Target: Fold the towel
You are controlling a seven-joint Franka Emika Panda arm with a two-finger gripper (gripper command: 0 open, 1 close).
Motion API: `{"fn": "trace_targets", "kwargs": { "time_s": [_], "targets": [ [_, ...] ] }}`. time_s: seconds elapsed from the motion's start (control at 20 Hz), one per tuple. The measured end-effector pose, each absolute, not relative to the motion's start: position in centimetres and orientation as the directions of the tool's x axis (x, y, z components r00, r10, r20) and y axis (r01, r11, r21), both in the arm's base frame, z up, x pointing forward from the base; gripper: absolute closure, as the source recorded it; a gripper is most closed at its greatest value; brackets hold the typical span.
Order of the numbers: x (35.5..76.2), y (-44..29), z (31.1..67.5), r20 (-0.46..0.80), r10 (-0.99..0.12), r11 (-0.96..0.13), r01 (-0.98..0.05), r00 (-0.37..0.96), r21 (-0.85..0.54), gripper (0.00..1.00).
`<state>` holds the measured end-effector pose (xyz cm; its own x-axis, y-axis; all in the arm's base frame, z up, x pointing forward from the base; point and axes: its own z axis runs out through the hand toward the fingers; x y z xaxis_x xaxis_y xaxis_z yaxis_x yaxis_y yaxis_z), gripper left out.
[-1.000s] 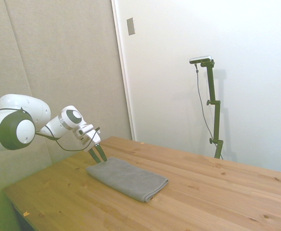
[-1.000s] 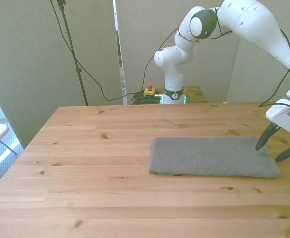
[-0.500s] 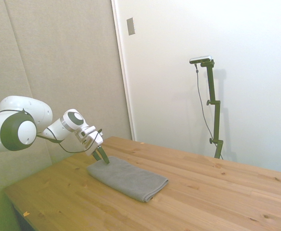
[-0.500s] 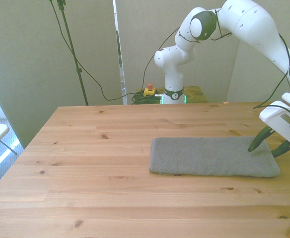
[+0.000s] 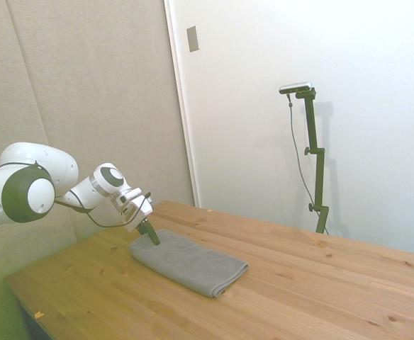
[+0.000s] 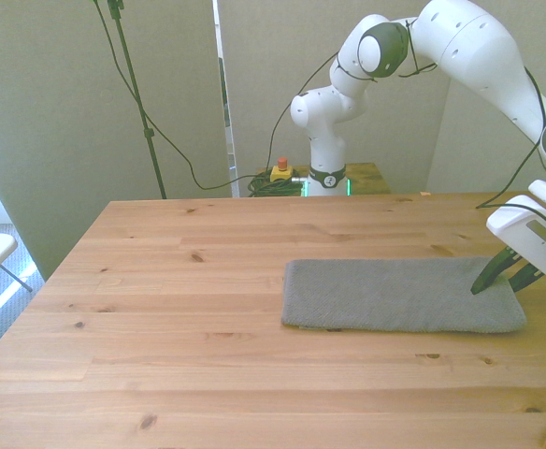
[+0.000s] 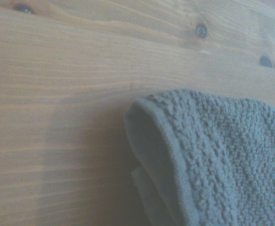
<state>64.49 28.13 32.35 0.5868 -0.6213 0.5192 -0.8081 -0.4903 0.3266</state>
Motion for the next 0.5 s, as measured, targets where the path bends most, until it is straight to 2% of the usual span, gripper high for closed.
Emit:
{"fn": "trace_targets", "kwargs": {
  "time_s": [0.2, 0.5],
  "targets": [
    [64.2, 27.7, 33.9, 0.521, -0.626, -0.492, -0.812, 0.58, 0.314, 1.0],
    [62.7, 24.4, 41.4, 0.524, -0.656, -0.504, -0.832, 0.543, 0.232, 1.0]
  ]
}}
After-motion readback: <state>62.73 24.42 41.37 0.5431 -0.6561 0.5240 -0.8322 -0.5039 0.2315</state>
